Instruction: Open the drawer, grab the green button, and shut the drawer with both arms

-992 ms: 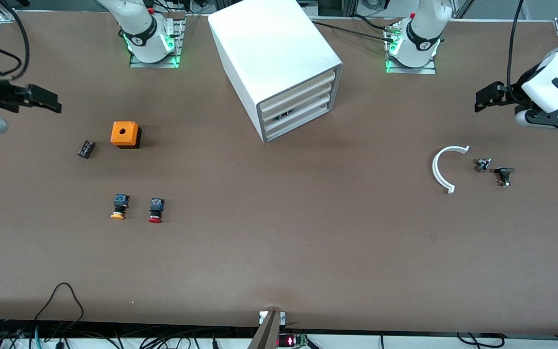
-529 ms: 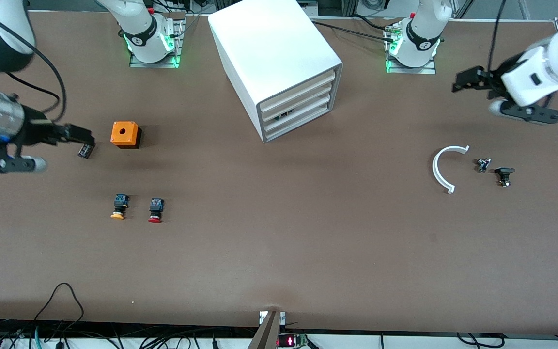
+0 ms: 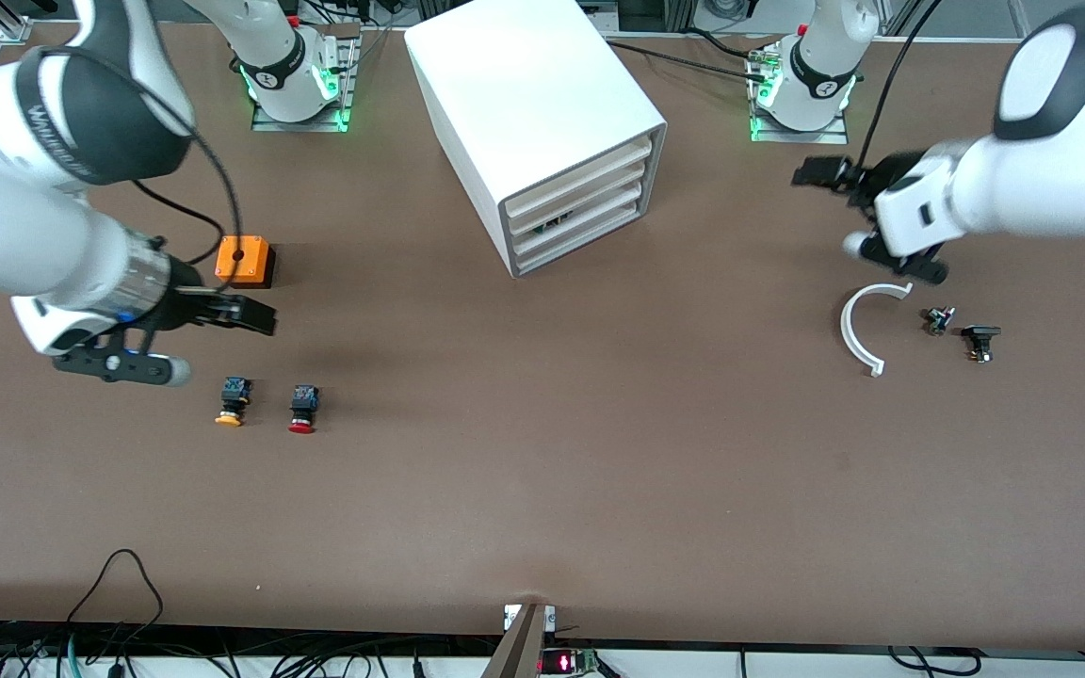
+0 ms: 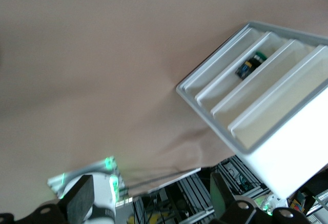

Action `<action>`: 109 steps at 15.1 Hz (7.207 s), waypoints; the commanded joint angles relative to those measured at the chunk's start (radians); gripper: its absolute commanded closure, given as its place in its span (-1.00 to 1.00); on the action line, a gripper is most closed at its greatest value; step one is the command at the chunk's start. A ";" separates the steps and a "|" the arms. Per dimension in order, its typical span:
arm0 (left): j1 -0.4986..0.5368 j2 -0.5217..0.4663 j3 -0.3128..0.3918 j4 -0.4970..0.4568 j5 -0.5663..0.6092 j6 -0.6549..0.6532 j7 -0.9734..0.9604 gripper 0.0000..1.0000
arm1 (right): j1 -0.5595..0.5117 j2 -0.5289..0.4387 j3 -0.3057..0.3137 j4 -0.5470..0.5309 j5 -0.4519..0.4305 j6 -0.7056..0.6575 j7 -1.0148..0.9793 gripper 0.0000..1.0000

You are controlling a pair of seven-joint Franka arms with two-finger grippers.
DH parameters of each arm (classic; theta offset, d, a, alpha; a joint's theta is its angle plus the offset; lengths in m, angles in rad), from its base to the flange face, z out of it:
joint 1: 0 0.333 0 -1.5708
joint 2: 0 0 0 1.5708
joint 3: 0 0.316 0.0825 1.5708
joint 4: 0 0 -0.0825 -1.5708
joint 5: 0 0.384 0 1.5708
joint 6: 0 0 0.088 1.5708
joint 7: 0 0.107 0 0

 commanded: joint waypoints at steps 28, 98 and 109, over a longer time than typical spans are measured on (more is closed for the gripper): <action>-0.029 0.450 -0.231 -0.493 -0.995 0.540 1.137 -0.09 | 0.384 0.249 0.004 0.251 0.067 0.240 1.148 -1.00; 0.069 0.370 -0.129 0.407 0.430 0.178 0.072 -1.00 | 0.537 0.484 0.014 0.340 0.017 0.323 1.216 1.00; 0.046 0.333 -0.187 0.193 0.423 0.496 -0.498 -0.88 | 0.329 0.404 0.005 0.278 0.026 0.158 0.382 1.00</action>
